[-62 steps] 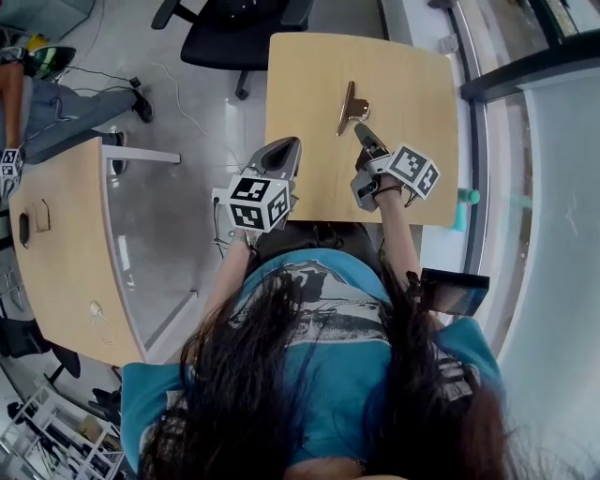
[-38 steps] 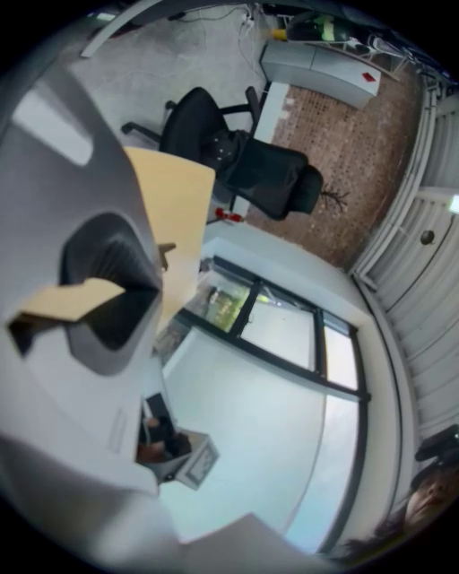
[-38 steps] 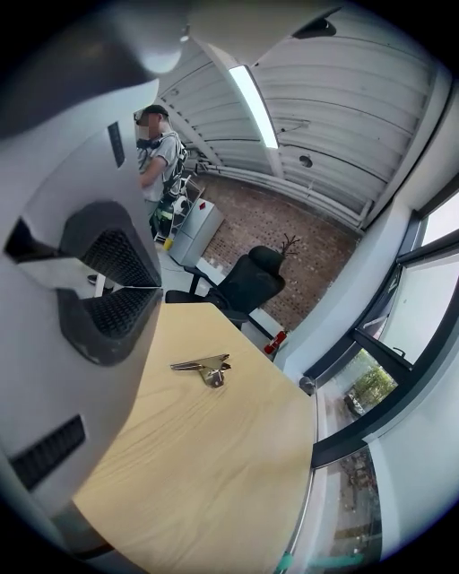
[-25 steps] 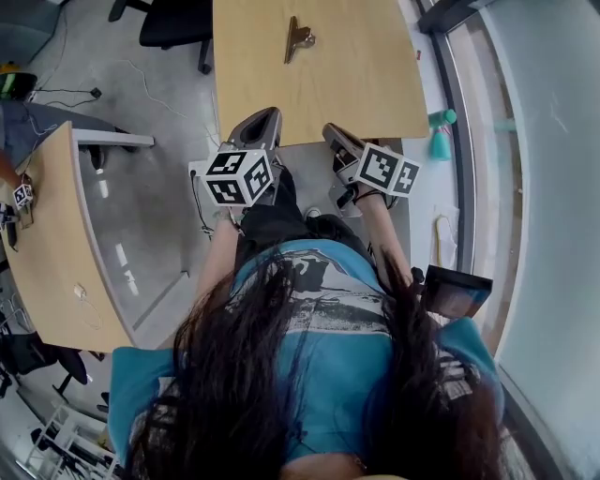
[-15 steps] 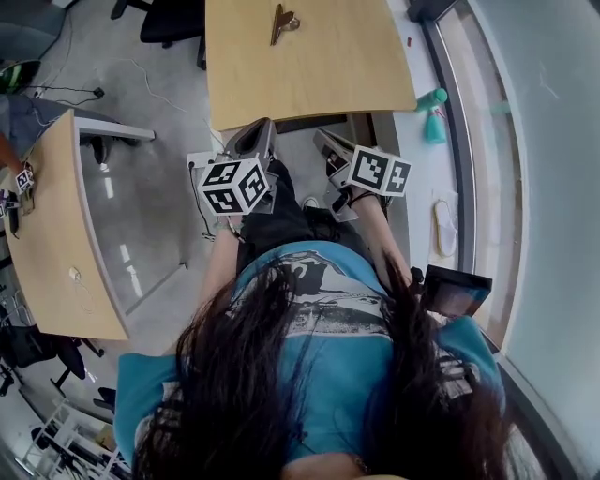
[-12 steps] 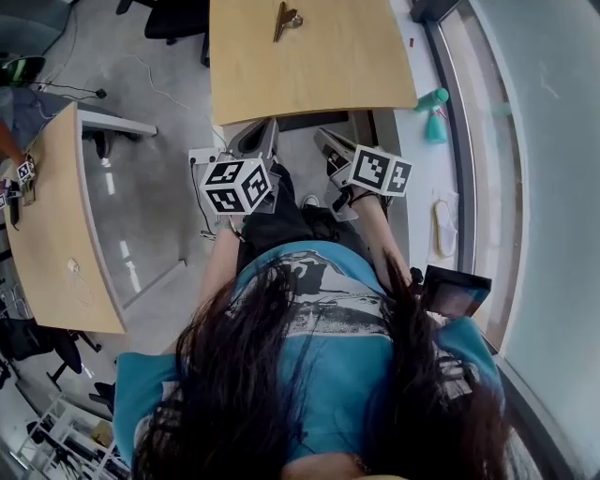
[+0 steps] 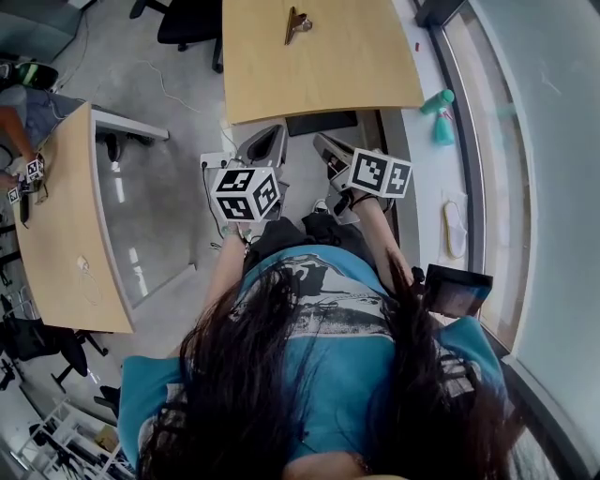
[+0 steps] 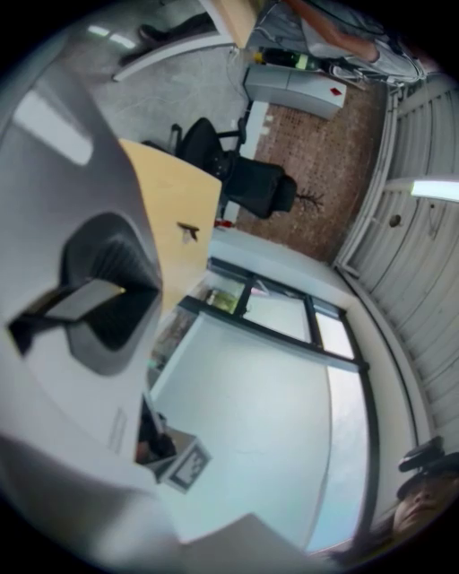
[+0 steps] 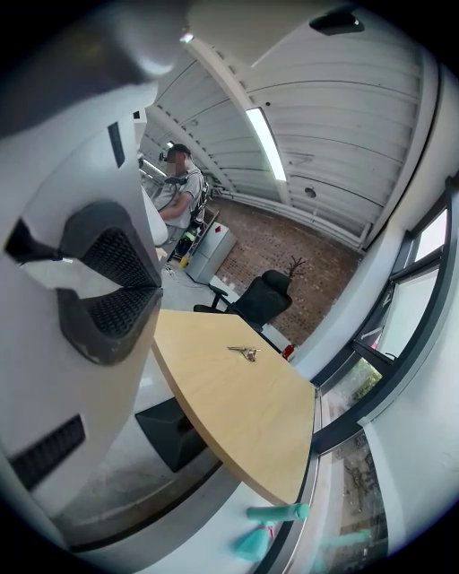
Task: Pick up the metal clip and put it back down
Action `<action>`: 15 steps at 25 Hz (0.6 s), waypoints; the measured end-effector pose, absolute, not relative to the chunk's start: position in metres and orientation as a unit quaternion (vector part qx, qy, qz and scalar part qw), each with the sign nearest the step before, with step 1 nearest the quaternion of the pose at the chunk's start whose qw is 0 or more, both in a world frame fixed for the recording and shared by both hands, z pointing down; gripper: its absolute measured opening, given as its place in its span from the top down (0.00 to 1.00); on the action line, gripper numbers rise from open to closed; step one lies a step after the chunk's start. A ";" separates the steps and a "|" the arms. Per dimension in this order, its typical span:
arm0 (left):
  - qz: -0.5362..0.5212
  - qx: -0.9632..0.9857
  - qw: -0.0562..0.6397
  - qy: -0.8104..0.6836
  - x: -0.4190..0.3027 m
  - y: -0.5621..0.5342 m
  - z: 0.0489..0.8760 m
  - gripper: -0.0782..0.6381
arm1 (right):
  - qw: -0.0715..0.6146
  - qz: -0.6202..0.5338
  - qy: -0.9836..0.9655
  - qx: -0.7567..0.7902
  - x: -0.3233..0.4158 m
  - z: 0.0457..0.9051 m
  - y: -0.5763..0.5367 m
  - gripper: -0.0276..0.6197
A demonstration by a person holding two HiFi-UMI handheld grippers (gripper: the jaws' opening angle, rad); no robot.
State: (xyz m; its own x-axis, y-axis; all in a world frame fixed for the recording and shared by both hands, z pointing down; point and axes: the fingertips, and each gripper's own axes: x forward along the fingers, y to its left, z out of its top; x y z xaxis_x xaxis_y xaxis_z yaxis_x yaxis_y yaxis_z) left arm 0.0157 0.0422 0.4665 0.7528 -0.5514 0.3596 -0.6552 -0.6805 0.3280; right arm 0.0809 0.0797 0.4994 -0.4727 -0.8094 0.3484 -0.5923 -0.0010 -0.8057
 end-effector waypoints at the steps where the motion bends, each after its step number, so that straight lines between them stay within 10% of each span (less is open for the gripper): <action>1: 0.117 0.910 0.223 -0.330 0.015 0.044 0.466 0.89 | 0.108 -0.499 0.698 -0.502 0.079 0.499 0.081 0.93; 15: 0.109 0.920 0.235 -0.295 -0.092 0.085 0.465 0.89 | 0.108 -0.495 0.682 -0.527 -0.034 0.494 0.127 0.93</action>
State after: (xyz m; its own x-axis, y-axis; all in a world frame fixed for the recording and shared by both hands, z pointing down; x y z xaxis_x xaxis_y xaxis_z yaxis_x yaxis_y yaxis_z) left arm -0.0924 0.0849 0.4646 0.8024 -0.4912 0.3389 -0.5935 -0.7157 0.3680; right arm -0.0343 0.1271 0.4941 -0.4213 -0.8258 0.3749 -0.6120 -0.0462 -0.7895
